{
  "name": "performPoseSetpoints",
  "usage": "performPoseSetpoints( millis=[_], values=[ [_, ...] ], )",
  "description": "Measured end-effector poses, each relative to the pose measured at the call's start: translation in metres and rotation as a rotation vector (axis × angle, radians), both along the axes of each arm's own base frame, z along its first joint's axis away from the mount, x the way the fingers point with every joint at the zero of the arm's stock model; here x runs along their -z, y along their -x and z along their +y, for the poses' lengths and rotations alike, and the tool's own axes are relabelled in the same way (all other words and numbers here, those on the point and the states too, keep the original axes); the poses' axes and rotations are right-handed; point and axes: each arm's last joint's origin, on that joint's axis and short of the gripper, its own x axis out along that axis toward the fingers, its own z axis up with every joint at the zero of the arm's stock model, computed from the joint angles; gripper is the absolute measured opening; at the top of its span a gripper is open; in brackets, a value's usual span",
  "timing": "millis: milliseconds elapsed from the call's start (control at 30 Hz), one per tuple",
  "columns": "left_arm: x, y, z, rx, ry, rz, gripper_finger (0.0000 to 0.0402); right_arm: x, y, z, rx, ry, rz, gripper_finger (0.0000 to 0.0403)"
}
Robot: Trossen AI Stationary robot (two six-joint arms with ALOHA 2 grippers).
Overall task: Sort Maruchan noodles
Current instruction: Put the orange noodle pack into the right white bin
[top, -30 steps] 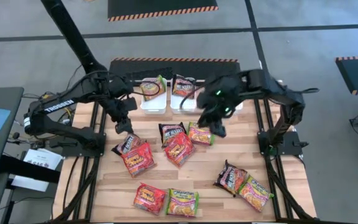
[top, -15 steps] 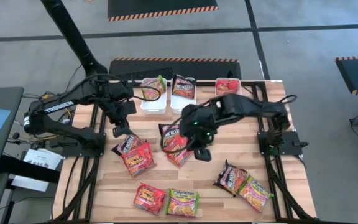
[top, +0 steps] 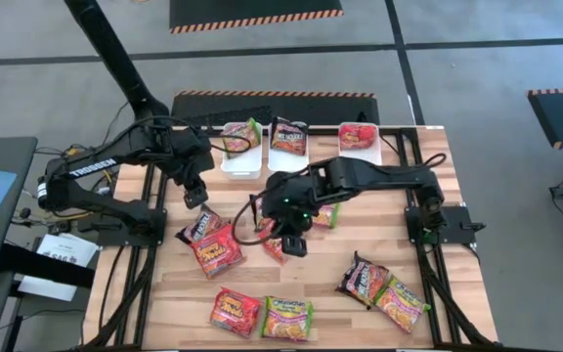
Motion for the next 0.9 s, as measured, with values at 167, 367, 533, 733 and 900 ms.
performPoseSetpoints(
  millis=[167,367,533,733,900],
  values=[
    [0.000,0.000,0.000,-0.003,-0.013,0.000,0.0178,0.006,-0.007,0.000,0.016,-0.010,0.002,0.0103],
    [0.000,0.000,0.001,-0.006,-0.014,0.000,0.0178,0.000,-0.013,-0.004,0.092,-0.043,-0.070,0.0103],
    [0.000,0.000,0.001,-0.006,-0.014,-0.001,0.0178,0.000,-0.013,-0.008,0.114,-0.046,-0.061,0.0103],
    [0.000,0.000,0.001,-0.006,-0.014,-0.001,0.0178,0.005,-0.008,-0.008,0.061,-0.002,-0.003,0.0107],
    [0.000,0.000,0.001,-0.007,-0.013,-0.001,0.0178,0.009,-0.006,-0.012,0.002,0.054,0.026,0.0171]
  ],
)
